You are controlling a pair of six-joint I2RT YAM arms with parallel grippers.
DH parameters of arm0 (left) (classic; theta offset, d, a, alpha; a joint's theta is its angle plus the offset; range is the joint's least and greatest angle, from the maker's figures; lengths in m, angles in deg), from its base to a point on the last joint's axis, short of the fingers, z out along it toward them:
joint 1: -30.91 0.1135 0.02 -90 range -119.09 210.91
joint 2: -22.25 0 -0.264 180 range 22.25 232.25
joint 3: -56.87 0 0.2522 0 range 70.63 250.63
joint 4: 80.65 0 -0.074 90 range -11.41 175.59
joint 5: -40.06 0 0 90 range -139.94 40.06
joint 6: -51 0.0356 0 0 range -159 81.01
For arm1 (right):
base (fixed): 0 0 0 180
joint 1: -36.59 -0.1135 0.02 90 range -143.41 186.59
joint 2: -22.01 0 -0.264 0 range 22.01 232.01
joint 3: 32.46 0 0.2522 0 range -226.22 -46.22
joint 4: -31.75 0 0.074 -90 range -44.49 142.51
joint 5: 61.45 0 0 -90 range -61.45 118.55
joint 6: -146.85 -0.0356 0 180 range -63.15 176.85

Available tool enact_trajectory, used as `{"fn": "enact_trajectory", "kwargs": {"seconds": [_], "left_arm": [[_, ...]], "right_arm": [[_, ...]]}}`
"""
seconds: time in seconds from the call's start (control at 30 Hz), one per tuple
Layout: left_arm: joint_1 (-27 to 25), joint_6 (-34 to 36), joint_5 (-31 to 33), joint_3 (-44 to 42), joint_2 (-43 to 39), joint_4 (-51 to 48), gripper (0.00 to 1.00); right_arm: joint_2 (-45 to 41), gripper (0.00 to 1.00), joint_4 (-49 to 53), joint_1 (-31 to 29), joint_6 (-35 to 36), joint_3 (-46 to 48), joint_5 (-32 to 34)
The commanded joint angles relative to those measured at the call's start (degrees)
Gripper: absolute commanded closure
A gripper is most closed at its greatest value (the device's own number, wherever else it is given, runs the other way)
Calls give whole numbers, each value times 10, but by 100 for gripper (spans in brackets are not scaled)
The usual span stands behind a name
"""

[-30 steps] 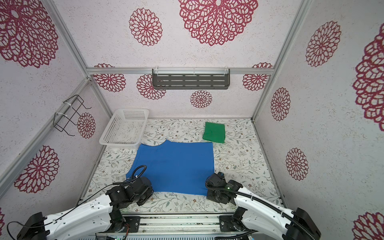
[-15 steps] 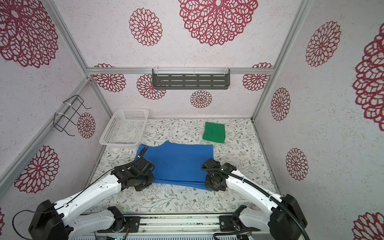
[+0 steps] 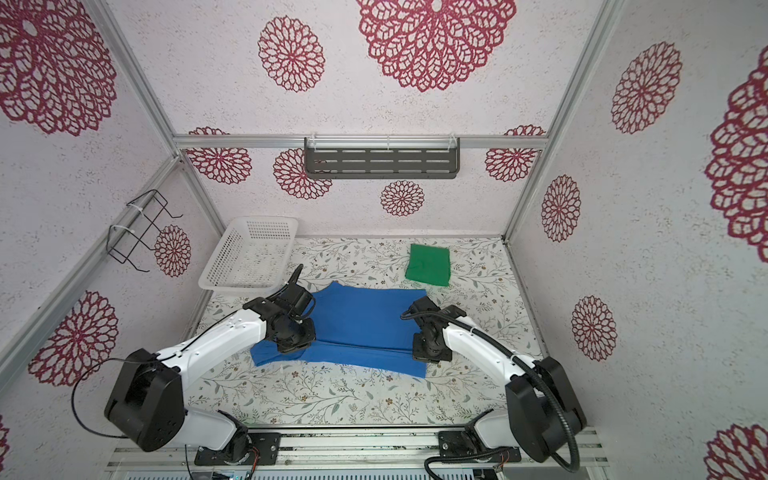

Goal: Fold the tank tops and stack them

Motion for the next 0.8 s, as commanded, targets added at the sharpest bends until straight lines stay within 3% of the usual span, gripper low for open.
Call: {"fn": "enact_trajectory", "kwargs": {"seconds": [0.0, 0.13, 0.2, 0.27, 0.4, 0.47, 0.57, 0.77], "left_arm": [[22, 75, -7, 36, 40, -16, 100], [39, 109, -22, 83, 103, -17, 97], [43, 120, -25, 107, 130, -14, 87], [48, 136, -23, 140, 155, -27, 79], [57, 170, 8, 204, 168, -79, 62], [60, 180, 31, 218, 149, -109, 53], [66, 169, 71, 193, 91, -150, 52], [122, 76, 110, 3, -109, -144, 52]], "right_arm": [[25, 100, -7, 22, 45, -23, 12], [76, 100, -38, 45, 74, -44, 3], [103, 99, -56, 58, 91, -59, 1], [134, 88, -59, 71, 109, -87, 5], [156, 80, -42, 83, 130, -146, 26], [146, 75, -28, 85, 133, -167, 36], [108, 73, -18, 81, 120, -159, 24], [-10, 71, -53, 67, 64, -39, -28]]}}
